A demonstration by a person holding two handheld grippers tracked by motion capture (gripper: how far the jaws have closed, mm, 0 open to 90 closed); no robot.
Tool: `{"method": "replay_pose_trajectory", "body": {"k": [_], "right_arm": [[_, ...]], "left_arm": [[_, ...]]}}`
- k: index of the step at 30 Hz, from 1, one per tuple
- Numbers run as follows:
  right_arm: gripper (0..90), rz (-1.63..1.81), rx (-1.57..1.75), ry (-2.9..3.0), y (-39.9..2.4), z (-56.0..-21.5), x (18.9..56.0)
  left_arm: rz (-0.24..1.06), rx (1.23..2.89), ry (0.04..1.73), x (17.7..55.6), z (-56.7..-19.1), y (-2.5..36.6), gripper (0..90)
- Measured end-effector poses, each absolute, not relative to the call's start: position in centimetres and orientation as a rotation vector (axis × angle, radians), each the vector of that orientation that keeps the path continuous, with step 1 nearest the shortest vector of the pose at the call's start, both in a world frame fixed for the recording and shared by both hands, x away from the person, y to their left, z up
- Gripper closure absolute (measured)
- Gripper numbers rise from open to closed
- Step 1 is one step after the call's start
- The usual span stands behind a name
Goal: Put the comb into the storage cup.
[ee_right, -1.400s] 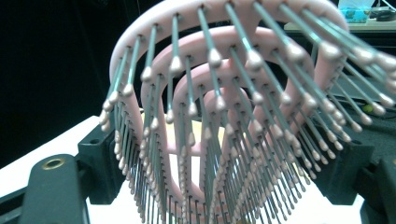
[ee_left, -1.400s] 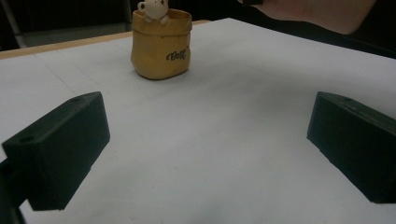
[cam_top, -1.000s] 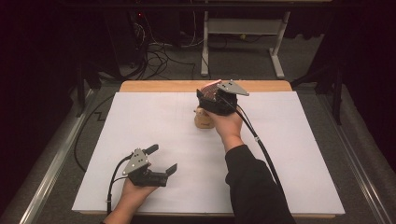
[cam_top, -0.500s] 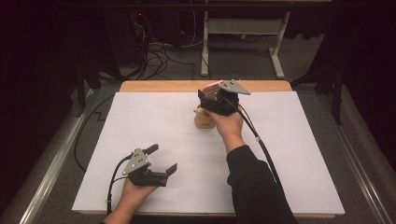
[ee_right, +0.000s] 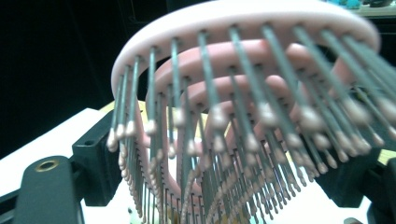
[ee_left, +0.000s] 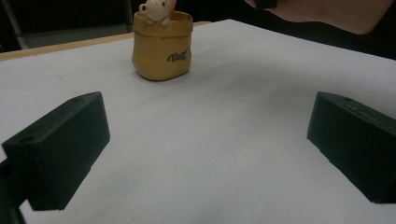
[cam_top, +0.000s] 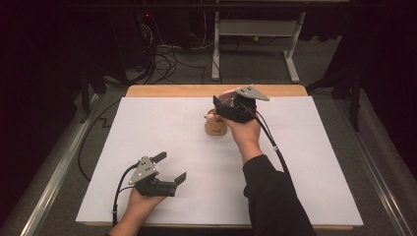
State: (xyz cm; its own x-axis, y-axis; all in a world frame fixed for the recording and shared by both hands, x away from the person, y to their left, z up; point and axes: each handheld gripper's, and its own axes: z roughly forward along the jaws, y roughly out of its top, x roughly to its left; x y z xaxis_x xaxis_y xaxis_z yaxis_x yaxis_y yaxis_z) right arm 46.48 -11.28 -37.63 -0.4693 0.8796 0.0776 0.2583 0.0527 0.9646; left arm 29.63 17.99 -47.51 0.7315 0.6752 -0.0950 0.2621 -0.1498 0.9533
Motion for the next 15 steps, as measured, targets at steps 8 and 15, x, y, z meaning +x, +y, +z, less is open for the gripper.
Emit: {"method": "replay_pose_trajectory", "body": {"k": [8, 15], "right_arm": [[16.0, 1.424, 1.160, 1.782, -12.0, -37.9, 46.3], [14.9, 1.412, 1.167, 1.786, -12.7, -38.0, 46.0]], "left_arm": [[0.427, 1.730, 0.744, 29.6, -47.5, 17.9, 0.0], [0.431, 1.723, 0.752, 29.6, -47.4, 18.1, 0.0]]}}
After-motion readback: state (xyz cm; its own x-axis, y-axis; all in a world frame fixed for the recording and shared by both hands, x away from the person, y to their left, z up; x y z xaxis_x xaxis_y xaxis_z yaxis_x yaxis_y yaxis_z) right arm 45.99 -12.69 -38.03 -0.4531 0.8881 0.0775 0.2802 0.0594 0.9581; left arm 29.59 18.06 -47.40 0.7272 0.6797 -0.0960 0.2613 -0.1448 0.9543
